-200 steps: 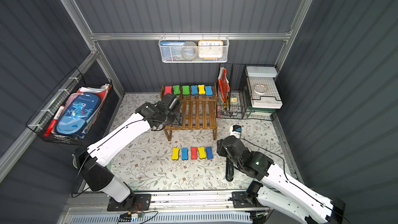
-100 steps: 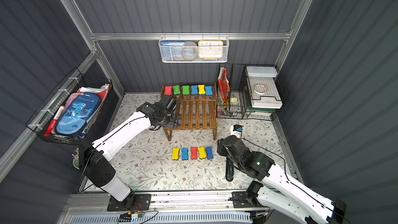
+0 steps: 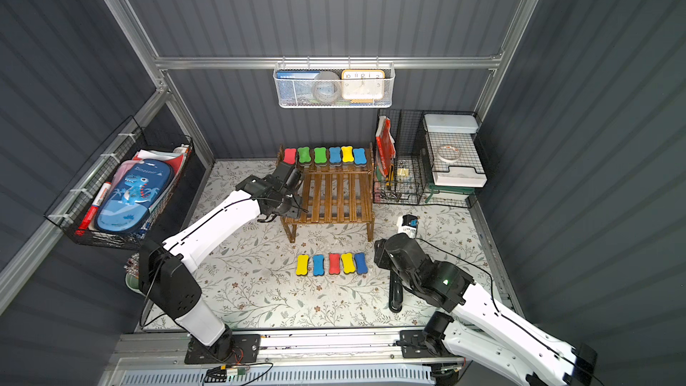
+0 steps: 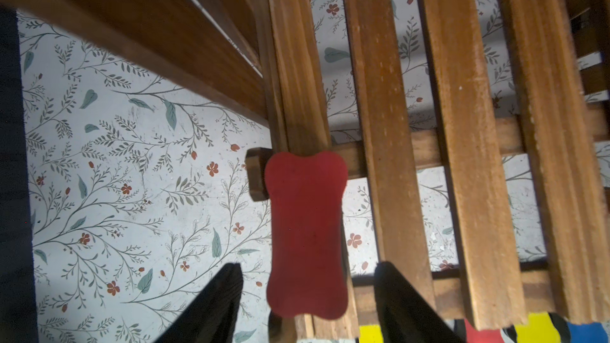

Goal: Remove the whiteboard erasers from the shelf
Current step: Pick up the whiteboard eraser from the shelf.

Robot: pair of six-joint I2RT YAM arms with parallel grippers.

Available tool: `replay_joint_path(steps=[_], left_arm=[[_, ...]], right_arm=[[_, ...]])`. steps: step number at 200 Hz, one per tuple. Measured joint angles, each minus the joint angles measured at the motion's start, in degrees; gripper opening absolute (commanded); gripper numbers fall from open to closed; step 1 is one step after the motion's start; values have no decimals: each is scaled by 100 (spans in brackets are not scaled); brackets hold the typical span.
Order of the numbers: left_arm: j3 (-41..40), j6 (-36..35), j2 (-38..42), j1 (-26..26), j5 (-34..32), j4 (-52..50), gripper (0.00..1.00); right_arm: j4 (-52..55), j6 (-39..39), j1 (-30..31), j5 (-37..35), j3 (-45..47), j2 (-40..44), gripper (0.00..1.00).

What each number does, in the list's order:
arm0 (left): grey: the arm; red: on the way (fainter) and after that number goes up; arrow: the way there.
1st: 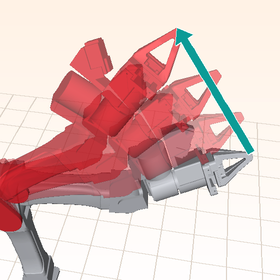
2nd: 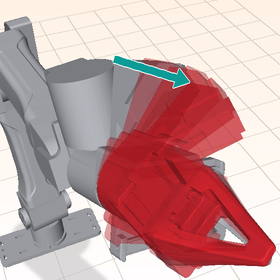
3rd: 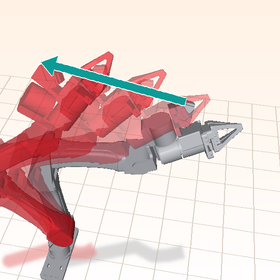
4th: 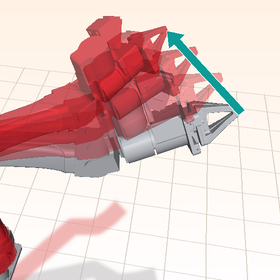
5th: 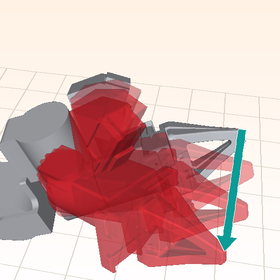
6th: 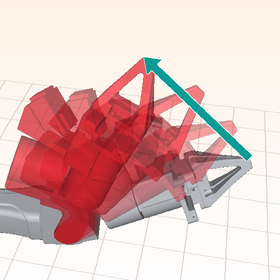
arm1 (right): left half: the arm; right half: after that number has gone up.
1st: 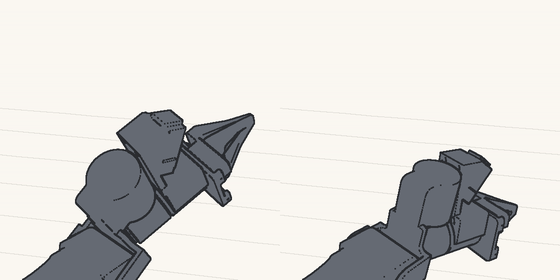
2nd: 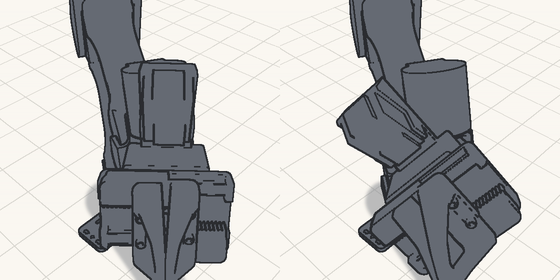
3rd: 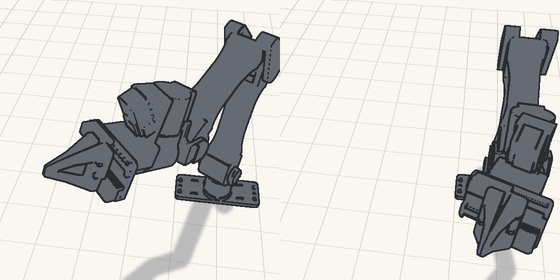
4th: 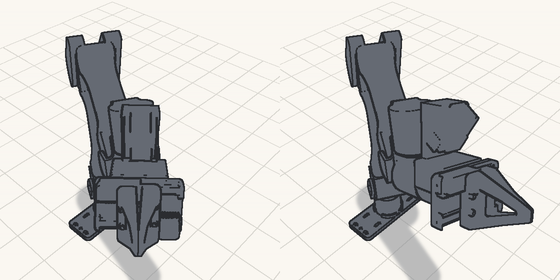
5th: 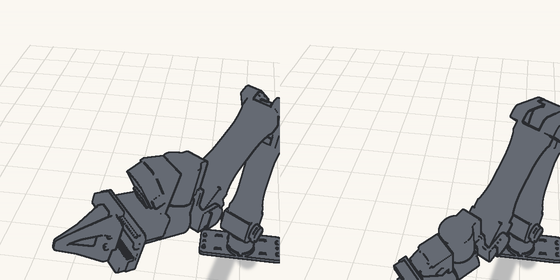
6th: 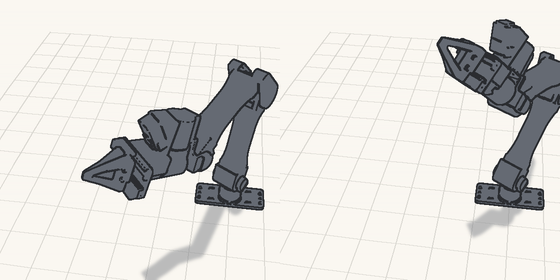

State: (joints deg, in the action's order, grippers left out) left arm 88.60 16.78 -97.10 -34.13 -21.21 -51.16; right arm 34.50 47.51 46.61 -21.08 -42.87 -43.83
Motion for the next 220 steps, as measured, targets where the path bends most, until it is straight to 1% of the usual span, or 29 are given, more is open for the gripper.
replay_joint_path(steps=[14,41,59,108,142,170,191,206,220], left_arm=[[-7,-11,-59,0,2,15,62],[-17,-33,-105,0,20,24,54],[-17,-50,-105,0,20,52,50],[-15,-46,-101,0,20,57,45],[0,-44,28,0,26,55,44],[-7,-15,407,0,24,61,44],[-122,85,903,0,31,94,44],[-404,201,1399,0,26,133,44],[-866,334,1921,0,13,170,44]], right_arm=[[4,0,0,-4,0,0,55],[26,0,0,-17,0,4,55],[33,0,0,-22,0,28,55],[33,2,0,-22,0,37,55],[31,2,0,-24,0,37,54],[33,4,0,-22,0,37,55],[33,4,0,-22,0,37,54],[31,7,0,-22,0,37,55],[31,11,-2,-22,0,37,55]])
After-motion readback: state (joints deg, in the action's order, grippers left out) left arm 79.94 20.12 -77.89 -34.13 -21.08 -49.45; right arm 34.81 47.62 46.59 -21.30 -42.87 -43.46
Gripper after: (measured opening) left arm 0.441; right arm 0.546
